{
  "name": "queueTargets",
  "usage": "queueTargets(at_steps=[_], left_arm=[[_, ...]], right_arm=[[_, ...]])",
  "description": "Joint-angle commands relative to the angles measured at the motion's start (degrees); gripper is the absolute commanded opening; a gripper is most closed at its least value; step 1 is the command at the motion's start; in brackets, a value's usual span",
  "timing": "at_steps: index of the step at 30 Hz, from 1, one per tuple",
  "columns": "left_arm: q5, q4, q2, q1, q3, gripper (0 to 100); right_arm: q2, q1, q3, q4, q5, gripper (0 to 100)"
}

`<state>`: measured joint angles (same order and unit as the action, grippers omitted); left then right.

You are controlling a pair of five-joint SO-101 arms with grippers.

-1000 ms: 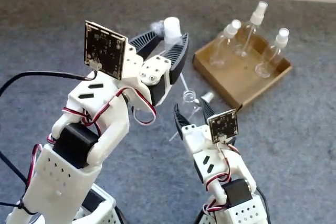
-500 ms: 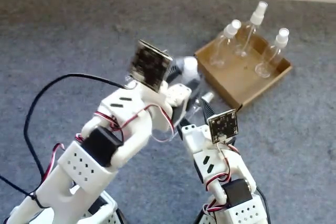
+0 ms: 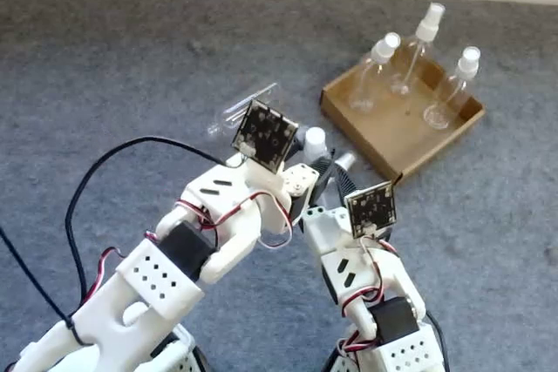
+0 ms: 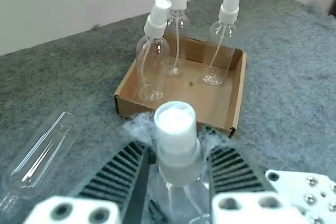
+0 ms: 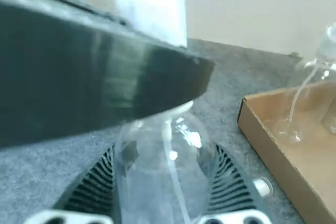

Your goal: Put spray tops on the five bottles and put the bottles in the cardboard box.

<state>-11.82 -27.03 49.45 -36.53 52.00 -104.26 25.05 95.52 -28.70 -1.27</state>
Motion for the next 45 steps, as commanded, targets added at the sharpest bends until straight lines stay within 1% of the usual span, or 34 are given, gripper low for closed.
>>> queueTargets(at_steps=[1,8,14,21,25,30,39,45], left_arm=[[0.44,5.27,0.92,-1.36,2.42,1],[0.44,5.45,1.01,-1.27,2.24,1],[0.44,5.19,1.01,0.57,2.33,16],[0.35,5.19,1.1,2.77,2.24,16],[0.35,4.66,4.88,2.86,0.92,16],[0.44,-1.49,10.86,2.86,0.31,16],[0.44,-9.76,21.14,8.04,0.48,16],[0.44,-19.08,30.2,8.04,1.1,15]], right_arm=[[-0.22,0.48,9.1,1.45,0.18,1.0],[-0.04,0.48,9.1,1.45,0.18,1.0],[-0.48,0.48,9.1,-0.75,0.09,1.0],[-0.48,0.48,9.1,-0.92,0.09,1.0],[-0.48,0.48,9.1,-0.92,0.09,1.0],[-0.48,0.48,9.1,-0.92,0.09,1.0],[-0.13,0.48,9.1,-1.01,0.35,1.0],[-0.48,0.48,9.1,-0.92,0.26,0.9]])
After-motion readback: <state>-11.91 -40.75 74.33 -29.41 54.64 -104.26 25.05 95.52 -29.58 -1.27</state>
